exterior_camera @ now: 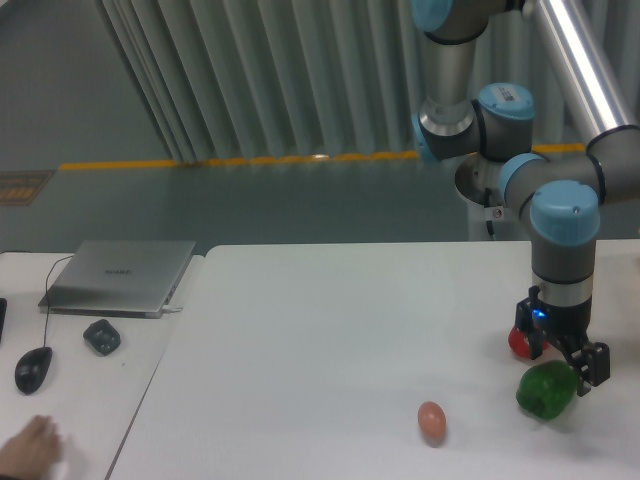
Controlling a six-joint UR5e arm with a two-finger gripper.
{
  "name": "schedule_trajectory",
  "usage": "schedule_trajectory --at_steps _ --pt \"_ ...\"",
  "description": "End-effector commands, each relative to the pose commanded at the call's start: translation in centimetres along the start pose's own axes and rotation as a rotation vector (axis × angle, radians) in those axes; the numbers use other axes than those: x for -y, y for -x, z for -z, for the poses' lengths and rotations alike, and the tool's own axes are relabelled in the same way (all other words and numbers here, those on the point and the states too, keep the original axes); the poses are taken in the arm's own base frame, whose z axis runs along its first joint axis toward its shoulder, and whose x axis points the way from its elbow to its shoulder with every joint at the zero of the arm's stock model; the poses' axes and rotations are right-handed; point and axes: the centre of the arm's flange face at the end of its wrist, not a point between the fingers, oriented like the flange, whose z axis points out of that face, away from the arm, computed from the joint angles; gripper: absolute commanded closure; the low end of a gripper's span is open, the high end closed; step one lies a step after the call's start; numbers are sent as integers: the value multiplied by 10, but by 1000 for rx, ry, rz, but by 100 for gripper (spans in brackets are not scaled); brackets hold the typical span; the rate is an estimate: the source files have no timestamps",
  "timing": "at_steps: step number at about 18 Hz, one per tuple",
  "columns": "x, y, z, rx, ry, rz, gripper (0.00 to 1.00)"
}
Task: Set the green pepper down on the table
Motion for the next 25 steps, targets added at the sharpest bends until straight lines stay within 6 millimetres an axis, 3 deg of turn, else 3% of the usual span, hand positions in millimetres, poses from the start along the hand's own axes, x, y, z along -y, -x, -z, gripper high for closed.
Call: schedule_trajectory --at_steps 2,6,12,17,22,25 --pt "-5 10 18 11 19 -50 0" --pt "-38 40 44 -3 94 -349 0" --pt "-85 77 54 -47 105 -377 0" --pt "-106 109 40 -87 104 -440 0" --pt "-110 119 9 -136 76 -441 0" --pt "-109 119 2 -146 25 -433 0"
